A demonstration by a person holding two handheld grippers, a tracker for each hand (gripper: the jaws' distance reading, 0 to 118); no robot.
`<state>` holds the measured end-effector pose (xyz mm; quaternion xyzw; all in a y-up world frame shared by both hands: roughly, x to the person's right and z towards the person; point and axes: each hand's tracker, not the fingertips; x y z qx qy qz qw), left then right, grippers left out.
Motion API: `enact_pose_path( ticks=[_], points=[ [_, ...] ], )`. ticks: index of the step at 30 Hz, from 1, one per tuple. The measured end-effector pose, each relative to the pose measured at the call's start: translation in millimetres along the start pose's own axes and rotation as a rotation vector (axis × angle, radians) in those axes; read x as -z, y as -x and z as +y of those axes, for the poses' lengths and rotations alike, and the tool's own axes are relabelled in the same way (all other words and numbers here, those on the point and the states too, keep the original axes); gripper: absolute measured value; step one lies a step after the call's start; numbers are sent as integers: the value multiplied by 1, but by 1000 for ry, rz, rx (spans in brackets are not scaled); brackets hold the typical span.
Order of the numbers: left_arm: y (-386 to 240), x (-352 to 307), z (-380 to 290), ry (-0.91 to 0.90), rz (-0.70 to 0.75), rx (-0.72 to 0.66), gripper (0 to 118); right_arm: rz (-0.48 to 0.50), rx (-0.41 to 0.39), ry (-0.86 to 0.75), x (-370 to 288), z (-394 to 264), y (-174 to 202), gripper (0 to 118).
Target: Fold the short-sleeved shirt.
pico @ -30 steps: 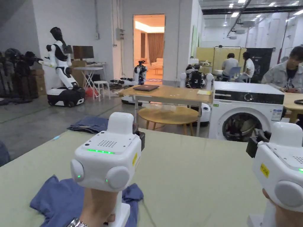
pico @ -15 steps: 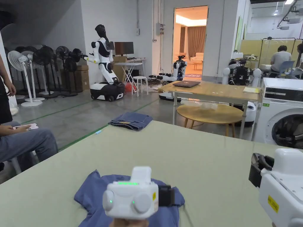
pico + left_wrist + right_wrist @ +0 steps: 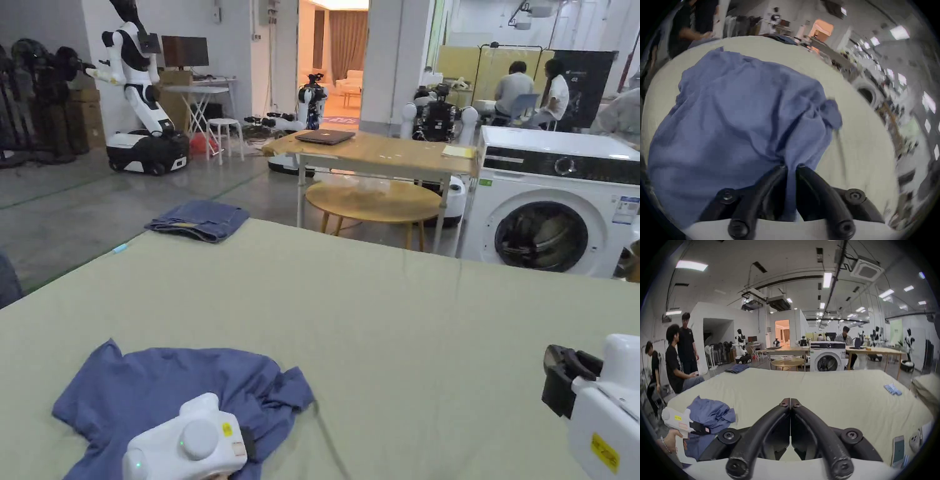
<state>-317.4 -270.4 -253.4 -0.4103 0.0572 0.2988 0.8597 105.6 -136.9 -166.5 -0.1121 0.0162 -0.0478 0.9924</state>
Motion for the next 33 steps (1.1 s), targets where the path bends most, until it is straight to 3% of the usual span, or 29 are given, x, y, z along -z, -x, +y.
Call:
enact_pose_path(
  ticks=[2, 6, 12, 15, 18, 24, 28, 29, 30, 33],
  points=[
    [0, -21, 8, -68, -46, -40, 0, 8, 18, -22, -10, 2, -6, 0],
    [-54, -74, 19, -226, -165, 80, 0, -3, 21, -71, -35, 15, -20, 0],
    [-192, -134, -8, -315, -505, 408, 0, -72, 86, -209, -87, 38, -56, 0],
    [-251, -136, -55, -209, -734, 485, 0, -140, 107, -273, -118, 46, -80, 0],
    [-298, -117, -124, -97, -789, 645, 0, -194, 138, -303, -147, 52, -106, 0],
    [-317, -44, -289, 313, -768, 882, 0, -319, 88, -280, -189, 40, -145, 0],
    [-299, 4, -368, 555, -591, 988, 0, -364, 100, -238, -201, 19, -160, 0],
    [-293, 11, -375, 564, -562, 986, 3, -368, 102, -225, -201, 15, -163, 0],
    [-285, 9, -372, 552, -573, 970, 15, -371, 103, -210, -202, 10, -164, 0],
    [-283, -7, -333, 588, -709, 772, 90, -365, 89, -191, -200, 1, -165, 0]
  ],
)
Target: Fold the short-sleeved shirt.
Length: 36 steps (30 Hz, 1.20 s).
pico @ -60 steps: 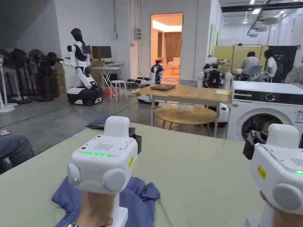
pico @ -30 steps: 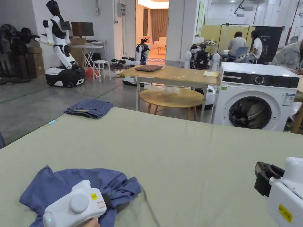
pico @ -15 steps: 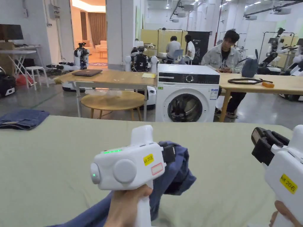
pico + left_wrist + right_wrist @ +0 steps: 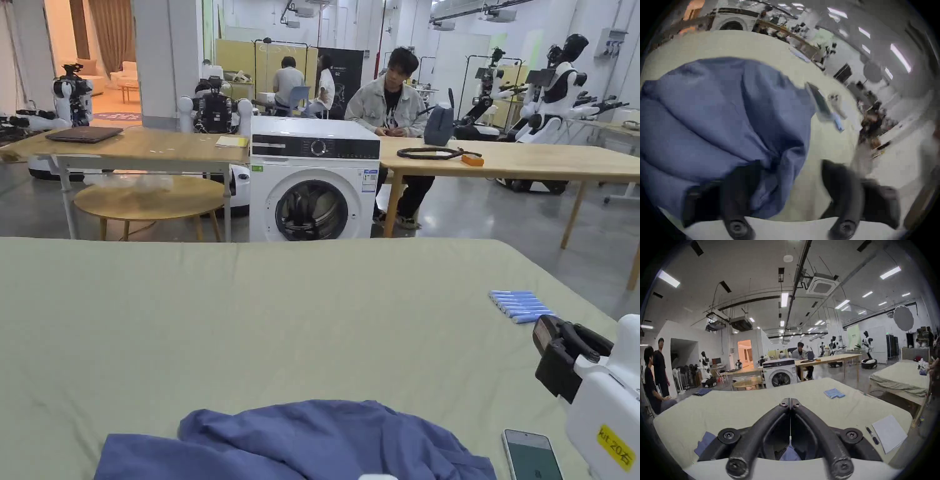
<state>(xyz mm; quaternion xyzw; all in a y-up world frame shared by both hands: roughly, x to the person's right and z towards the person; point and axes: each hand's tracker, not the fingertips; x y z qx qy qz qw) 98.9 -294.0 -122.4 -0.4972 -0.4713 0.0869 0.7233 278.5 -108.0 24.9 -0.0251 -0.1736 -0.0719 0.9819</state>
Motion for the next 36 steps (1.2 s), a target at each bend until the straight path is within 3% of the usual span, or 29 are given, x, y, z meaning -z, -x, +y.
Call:
enact_pose_path(
  ticks=[1, 5, 11, 12, 13, 14, 15, 17, 21, 27, 28, 31, 33, 36],
  points=[
    [0, -21, 10, -61, 1, 10, 104, 3, -5, 5, 1, -1, 2, 0],
    [-7, -138, 43, -387, 124, 153, 104, 45, -10, -10, 1, -2, 15, 0],
    [3, -316, 26, -856, 541, 232, 104, 123, -52, -81, -2, 2, 46, 0],
    [4, -340, 16, -906, 592, 221, 97, 137, -58, -88, -2, 2, 49, 0],
    [6, -360, 3, -968, 644, 208, 64, 155, -61, -92, -3, 2, 53, 0],
    [6, -377, -9, -1019, 675, 205, 19, 165, -60, -95, -3, 2, 58, 0],
    [6, -394, -23, -1094, 712, 190, 0, 175, -56, -99, -4, 0, 63, 0],
    [9, -412, -42, -1117, 726, 120, 0, 200, -45, -103, -2, -1, 71, 0],
    [12, -418, -46, -1074, 789, 154, 0, 241, -37, -85, 7, -4, 87, 0],
    [66, -376, 1, -787, 686, 77, 0, 262, -45, -49, 19, -15, 98, 0],
    [82, -361, 14, -715, 677, 68, 10, 264, -49, -35, 22, -18, 97, 0],
    [137, -312, 53, -466, 666, -67, 101, 249, -63, -8, 33, -26, 95, 0],
    [169, -278, 69, -357, 665, -84, 102, 233, -69, 10, 40, -32, 91, 0],
    [215, -230, 86, -253, 778, -87, 102, 205, -77, 44, 54, -44, 85, 0]
  ],
)
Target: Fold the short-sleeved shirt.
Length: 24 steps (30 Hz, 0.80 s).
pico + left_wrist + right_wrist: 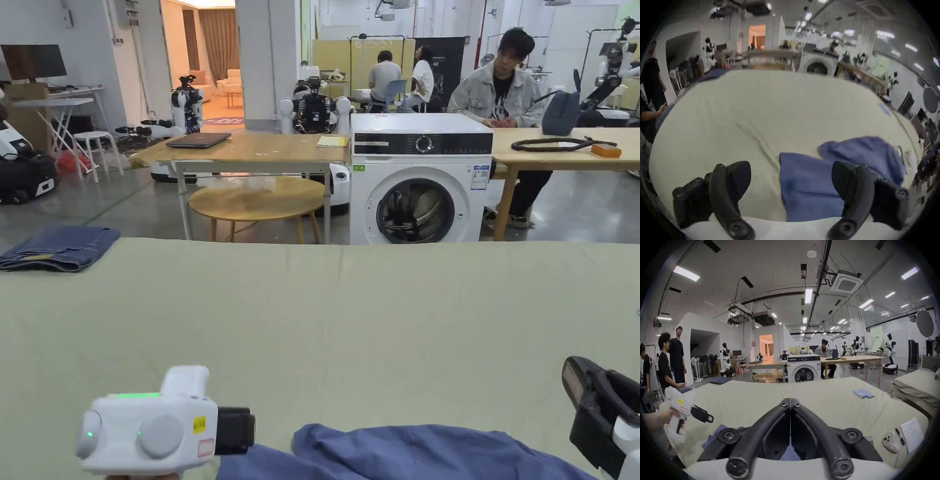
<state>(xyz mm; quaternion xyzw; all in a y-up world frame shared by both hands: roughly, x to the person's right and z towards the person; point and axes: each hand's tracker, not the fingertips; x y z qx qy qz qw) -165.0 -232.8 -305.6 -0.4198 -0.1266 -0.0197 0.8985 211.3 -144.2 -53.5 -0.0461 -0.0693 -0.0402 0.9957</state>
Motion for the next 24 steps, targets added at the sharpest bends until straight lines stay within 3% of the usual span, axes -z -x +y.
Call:
enact_pose_path(
  ticks=[2, 4, 7, 8, 9, 10, 14, 15, 16, 17, 18, 24],
  points=[
    [-2, 39, -4, 76, 14, -19, 90, -21, 2, 36, 11, -9, -6, 0],
    [-5, 73, -9, 139, 33, -17, 60, -41, 8, 84, 23, -21, -12, 0],
    [-16, 89, -24, 141, 75, 43, 54, -57, 31, 151, 39, -39, -19, 0],
    [-19, 82, -23, 108, 82, 50, 41, -59, 35, 168, 42, -45, -20, 0],
    [-19, 74, -26, 97, 73, 47, 15, -57, 37, 183, 46, -48, -20, 0],
    [-18, 68, -27, 69, 58, 44, 0, -53, 39, 198, 51, -52, -20, 0],
    [-7, 41, -33, 39, -42, -40, 0, 0, 10, 261, 75, -51, -9, 4],
    [-7, 31, -37, 17, -43, -33, 0, 30, -16, 287, 86, -50, -4, 22],
    [-6, 21, -40, 3, -37, -21, 0, 60, -40, 338, 99, -50, 2, 64],
    [-5, 12, -44, -15, -36, -17, 0, 79, -66, 400, 114, -51, 8, 99],
    [-3, 3, -48, -24, -42, -20, 0, 104, -98, 436, 129, -55, 16, 116],
    [4, -13, -61, -18, -64, -40, 0, 225, -272, 687, 226, -99, 68, 116]
  ],
)
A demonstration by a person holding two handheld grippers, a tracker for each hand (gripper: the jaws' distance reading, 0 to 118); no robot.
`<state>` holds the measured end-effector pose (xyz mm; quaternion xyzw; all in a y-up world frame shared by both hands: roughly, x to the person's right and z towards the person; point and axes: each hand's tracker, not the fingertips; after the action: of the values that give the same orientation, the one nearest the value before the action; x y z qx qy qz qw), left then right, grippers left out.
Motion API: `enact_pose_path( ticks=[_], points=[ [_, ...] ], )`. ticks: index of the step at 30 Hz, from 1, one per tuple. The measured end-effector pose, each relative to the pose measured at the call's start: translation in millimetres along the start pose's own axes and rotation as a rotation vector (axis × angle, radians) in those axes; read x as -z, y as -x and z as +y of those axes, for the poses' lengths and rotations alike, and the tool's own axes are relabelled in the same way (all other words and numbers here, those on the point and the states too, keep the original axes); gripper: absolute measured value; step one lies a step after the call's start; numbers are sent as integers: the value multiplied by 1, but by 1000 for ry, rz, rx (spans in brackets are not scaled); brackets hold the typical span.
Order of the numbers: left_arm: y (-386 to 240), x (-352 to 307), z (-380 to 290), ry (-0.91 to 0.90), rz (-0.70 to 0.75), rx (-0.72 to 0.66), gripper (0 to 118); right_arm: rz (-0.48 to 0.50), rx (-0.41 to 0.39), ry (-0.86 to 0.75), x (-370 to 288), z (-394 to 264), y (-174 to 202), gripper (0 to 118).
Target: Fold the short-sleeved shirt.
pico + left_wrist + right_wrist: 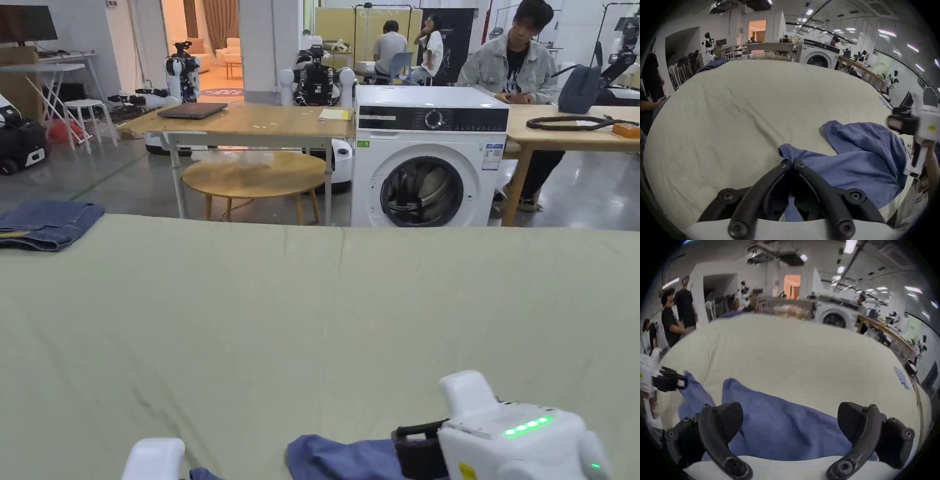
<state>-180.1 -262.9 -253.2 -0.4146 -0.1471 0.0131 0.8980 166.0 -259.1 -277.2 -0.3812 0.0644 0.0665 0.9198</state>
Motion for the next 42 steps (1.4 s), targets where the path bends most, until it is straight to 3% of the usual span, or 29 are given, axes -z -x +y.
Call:
enact_pose_path(
  ticks=[3, 4, 5, 7, 8, 9, 10, 12, 15, 19, 27, 32, 36, 42],
  points=[
    [4, 6, -2, 12, 2, -19, 0, 5, -103, 142, 58, 2, 20, 104],
    [5, 8, -3, 16, 3, -25, 0, -23, -134, 202, 77, -1, 26, 91],
    [5, 10, -3, 22, 3, -25, 0, -70, -180, 277, 96, -10, 34, 90],
    [5, 10, -6, 27, 5, -26, 0, -88, -85, 175, 89, -12, 38, 87],
    [6, 10, -7, 26, 0, -29, 0, -88, -85, 186, 83, -12, 37, 76],
    [5, 10, -6, 24, -5, -33, 0, -50, -99, 166, 73, -14, 36, 52],
    [4, 11, -6, 23, -6, -32, 0, -12, -114, 121, 64, -16, 36, 0],
    [2, 10, -4, 19, 3, -30, 0, -93, -144, 52, 48, -21, 41, 0],
    [-1, -7, -2, -24, -11, -50, 0, -74, -105, -2, 24, -32, 36, 0],
    [0, -44, 6, -116, -10, -50, 0, -105, 90, -214, -53, -25, 3, 0],
    [20, -164, 47, -453, 39, -120, 0, -254, 370, -691, -281, -20, -91, 0],
    [35, -248, 83, -655, -23, -223, 0, -307, 484, -941, -402, -21, -112, 0],
    [20, -316, 107, -798, -125, -226, 0, -287, 460, -1047, -464, -15, -100, 0],
    [-4, -379, 154, -919, -85, -143, 0, -324, 382, -1121, -512, 24, -80, 0]
  ],
)
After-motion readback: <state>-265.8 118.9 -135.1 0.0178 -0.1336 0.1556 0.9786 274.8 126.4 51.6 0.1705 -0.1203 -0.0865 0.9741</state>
